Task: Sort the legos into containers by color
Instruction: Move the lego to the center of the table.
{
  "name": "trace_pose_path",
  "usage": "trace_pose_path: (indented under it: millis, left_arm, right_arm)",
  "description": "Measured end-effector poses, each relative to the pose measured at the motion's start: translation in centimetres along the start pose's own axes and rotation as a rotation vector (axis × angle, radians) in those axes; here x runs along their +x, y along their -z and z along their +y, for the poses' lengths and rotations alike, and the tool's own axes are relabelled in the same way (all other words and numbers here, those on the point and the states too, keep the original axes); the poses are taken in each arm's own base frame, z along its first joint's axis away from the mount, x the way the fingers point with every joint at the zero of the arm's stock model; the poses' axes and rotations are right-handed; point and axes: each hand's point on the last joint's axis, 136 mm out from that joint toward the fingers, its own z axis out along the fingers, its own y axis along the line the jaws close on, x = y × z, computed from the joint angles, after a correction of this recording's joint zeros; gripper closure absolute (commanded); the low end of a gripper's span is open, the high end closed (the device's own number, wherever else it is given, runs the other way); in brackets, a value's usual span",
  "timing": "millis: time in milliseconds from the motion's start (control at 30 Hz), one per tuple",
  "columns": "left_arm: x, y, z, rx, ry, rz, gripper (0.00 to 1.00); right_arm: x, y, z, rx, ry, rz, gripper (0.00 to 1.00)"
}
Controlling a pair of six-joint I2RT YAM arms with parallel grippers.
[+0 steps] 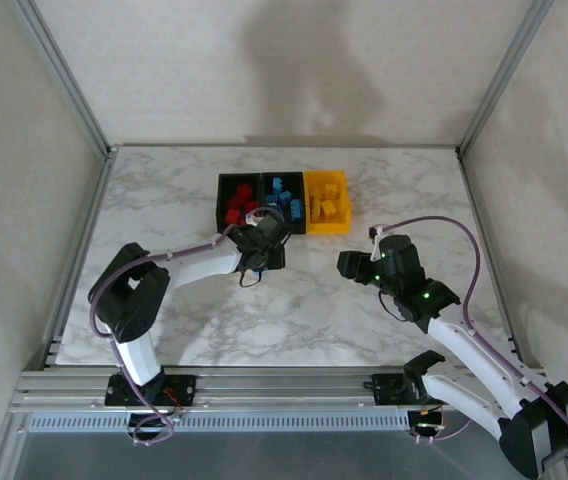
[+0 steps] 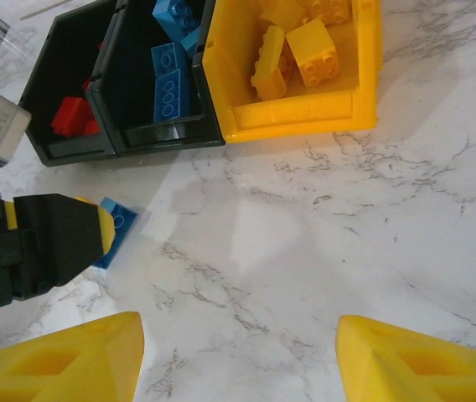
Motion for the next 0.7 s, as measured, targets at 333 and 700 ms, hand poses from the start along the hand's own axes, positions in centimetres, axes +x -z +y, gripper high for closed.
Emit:
trace_pose_path:
  millis: [333, 700]
  left_arm:
    - [0.0, -0.9, 0.2, -0.028, -0.028, 0.0, 0.5]
    - [-0.3, -1.1, -0.3, -0.02, -0.034, -0.003, 0.54]
  right_arm:
    - [-0.8, 1.2, 0.7, -0.036, -0.004, -0.042, 0.38]
    - [-0.5, 1.1, 0.6, -0.034, -0.012, -0.036, 0.38]
